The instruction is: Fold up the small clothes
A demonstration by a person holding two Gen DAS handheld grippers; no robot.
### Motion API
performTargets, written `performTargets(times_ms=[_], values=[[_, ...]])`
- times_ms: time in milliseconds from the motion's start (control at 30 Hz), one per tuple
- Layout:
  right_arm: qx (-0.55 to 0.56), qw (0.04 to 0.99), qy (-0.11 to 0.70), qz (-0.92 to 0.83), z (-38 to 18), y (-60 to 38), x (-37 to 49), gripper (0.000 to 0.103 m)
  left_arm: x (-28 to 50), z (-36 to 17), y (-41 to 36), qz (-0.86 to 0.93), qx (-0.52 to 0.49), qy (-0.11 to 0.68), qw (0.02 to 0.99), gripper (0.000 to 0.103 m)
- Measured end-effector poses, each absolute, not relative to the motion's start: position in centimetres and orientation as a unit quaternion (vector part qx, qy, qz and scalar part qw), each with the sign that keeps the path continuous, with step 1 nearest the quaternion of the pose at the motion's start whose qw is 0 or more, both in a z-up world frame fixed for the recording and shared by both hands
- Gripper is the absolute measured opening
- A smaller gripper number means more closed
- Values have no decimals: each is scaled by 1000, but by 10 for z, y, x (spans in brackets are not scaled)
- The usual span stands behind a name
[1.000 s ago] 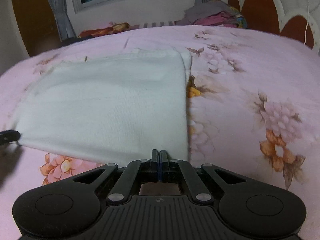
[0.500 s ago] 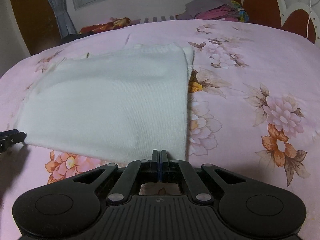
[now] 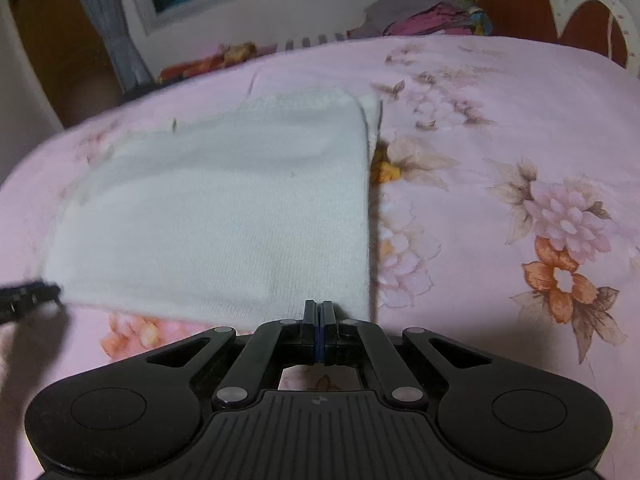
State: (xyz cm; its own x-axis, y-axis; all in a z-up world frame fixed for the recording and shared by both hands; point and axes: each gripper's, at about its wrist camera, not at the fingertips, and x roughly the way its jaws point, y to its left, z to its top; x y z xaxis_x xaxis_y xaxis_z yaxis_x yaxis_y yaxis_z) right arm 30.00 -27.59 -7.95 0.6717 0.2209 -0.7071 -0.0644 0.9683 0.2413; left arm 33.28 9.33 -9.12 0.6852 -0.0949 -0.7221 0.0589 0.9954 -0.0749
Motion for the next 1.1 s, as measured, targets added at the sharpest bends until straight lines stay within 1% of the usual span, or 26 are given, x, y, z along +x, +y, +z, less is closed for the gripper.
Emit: performTargets(times_ms=[33, 67, 100, 133, 167, 200, 233, 267, 333, 367, 400, 433, 500, 533, 567, 600, 633, 833, 867, 900, 967, 1033, 1067, 1100], values=[[99, 918, 376, 82, -73, -277, 293, 0, 325, -86, 97, -35, -43, 376, 925, 84], [96, 926, 357, 78, -67, -276, 287, 1, 319, -84, 101, -36, -71, 365, 928, 78], [92, 930, 348, 70, -64, -276, 283, 47, 314, -87, 107, -45, -119, 368, 921, 74], [89, 932, 345, 61, -62, -275, 282, 103, 313, -92, 112, -51, -165, 379, 909, 73], [94, 938, 326, 62, -60, -275, 279, 103, 311, -100, 118, -47, -211, 387, 897, 69], [99, 942, 314, 68, -58, -275, 277, 103, 310, -108, 122, -38, -247, 389, 887, 59], [102, 939, 319, 75, -57, -273, 279, 101, 308, -116, 125, -32, -275, 385, 880, 57], [108, 937, 321, 83, -56, -272, 281, 96, 306, -120, 128, -29, -292, 372, 881, 57], [120, 932, 326, 103, -54, -268, 289, 54, 308, -128, 136, -30, -345, 351, 870, 56], [115, 930, 336, 98, -54, -263, 296, 42, 310, -131, 140, -28, -369, 343, 863, 54], [112, 927, 344, 96, -54, -258, 304, 7, 312, -135, 143, -27, -388, 336, 858, 49], [121, 926, 343, 103, -54, -254, 312, 0, 316, -139, 146, -24, -407, 330, 851, 46], [138, 923, 339, 116, -54, -244, 326, 0, 324, -148, 152, -22, -437, 319, 841, 33], [141, 921, 340, 126, -54, -238, 336, 0, 329, -152, 153, -23, -447, 317, 836, 29], [140, 920, 339, 138, -53, -229, 345, 0, 333, -157, 155, -22, -456, 315, 832, 20], [136, 918, 340, 150, -53, -220, 356, 0, 337, -161, 157, -21, -464, 313, 828, 14], [132, 916, 342, 162, -52, -211, 365, 0, 343, -162, 159, -22, -471, 311, 825, 12], [128, 905, 360, 187, -61, -168, 415, 0, 362, -168, 161, -30, -484, 307, 819, 10], [128, 903, 364, 188, -63, -164, 421, 0, 365, -168, 161, -31, -483, 307, 820, 8], [124, 900, 373, 186, -68, -161, 427, 0, 366, -167, 161, -33, -481, 304, 821, 7], [103, 893, 402, 172, -81, -155, 438, 0, 360, -155, 159, -25, -470, 283, 836, 7], [109, 892, 402, 175, -83, -157, 442, 0, 355, -144, 155, -33, -457, 269, 847, 7], [108, 890, 406, 176, -82, -158, 443, 0, 356, -141, 153, -29, -444, 275, 852, 9], [105, 890, 407, 178, -82, -158, 443, 0, 358, -141, 151, -16, -430, 285, 856, 19]])
